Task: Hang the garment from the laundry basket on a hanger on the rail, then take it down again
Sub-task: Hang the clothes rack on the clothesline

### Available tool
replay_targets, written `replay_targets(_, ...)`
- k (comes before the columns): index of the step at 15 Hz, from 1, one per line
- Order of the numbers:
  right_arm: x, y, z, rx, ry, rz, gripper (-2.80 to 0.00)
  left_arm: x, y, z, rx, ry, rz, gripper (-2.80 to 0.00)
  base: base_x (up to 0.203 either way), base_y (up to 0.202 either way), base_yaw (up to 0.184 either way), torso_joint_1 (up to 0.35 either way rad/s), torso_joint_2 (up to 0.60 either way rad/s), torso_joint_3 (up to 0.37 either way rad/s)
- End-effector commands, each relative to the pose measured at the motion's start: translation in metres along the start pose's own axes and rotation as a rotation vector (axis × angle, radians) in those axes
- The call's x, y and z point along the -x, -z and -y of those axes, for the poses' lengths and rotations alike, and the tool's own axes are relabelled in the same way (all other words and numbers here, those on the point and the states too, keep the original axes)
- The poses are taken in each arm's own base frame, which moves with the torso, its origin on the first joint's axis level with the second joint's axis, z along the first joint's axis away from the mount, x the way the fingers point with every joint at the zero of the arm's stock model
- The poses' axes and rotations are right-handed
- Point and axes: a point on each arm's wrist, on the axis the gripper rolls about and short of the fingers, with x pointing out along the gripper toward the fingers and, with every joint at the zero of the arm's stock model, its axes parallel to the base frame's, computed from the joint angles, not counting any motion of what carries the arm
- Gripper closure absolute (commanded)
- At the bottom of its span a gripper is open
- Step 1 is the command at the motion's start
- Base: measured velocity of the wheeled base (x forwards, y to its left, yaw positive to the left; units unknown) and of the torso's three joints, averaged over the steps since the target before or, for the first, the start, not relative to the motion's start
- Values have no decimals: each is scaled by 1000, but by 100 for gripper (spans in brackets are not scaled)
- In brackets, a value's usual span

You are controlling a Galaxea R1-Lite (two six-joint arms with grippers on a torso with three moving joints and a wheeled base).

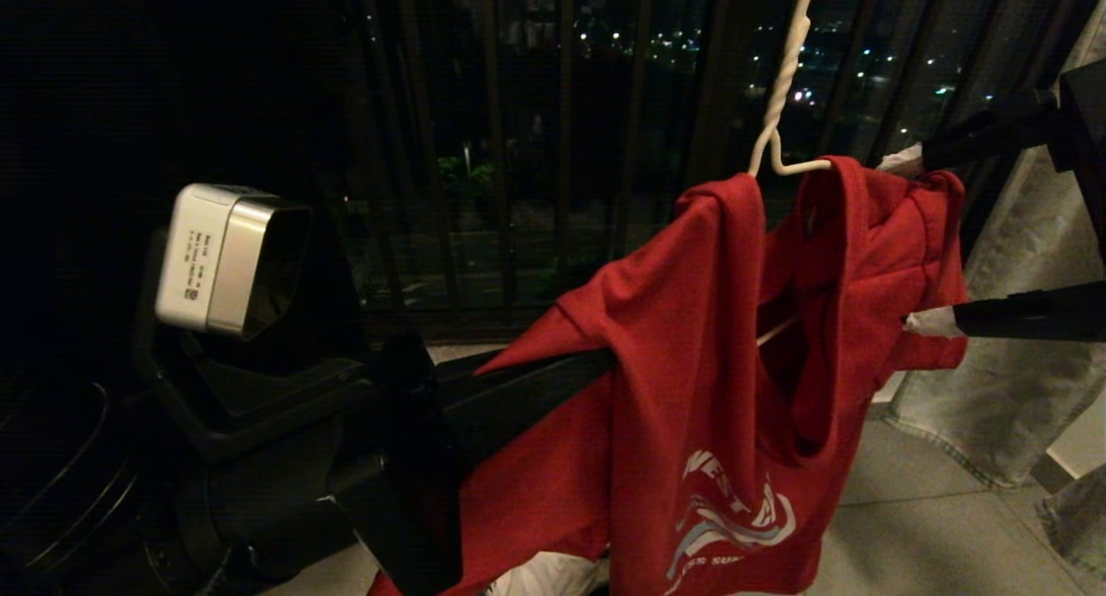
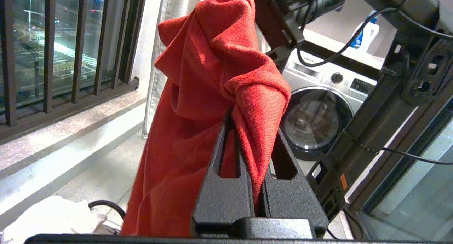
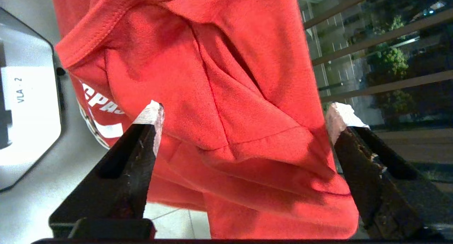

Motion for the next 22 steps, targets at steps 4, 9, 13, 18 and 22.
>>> replay_targets(4, -16, 1, 8, 7, -40, 20, -280, 2, -5, 4, -6, 30, 10, 0, 0, 0, 0, 0, 0, 0)
replay_targets(9, -27, -4, 9, 22, -74, 39, -280, 6, -12, 8, -1, 28, -6, 0, 0, 0, 0, 0, 0, 0)
replay_targets(13, -24, 0, -1, 18, -140, 4, -280, 7, -16, 10, -11, 32, 9, 0, 0, 0, 0, 0, 0, 0)
replay_targets(18, -25, 1, -1, 15, -147, -1, -280, 8, -19, 12, -18, 35, 22, 0, 0, 0, 0, 0, 0, 0)
replay_targets(22, -25, 0, -3, 13, -156, -3, 0, 5, -23, 12, -22, 36, 39, 0, 0, 0, 0, 0, 0, 0)
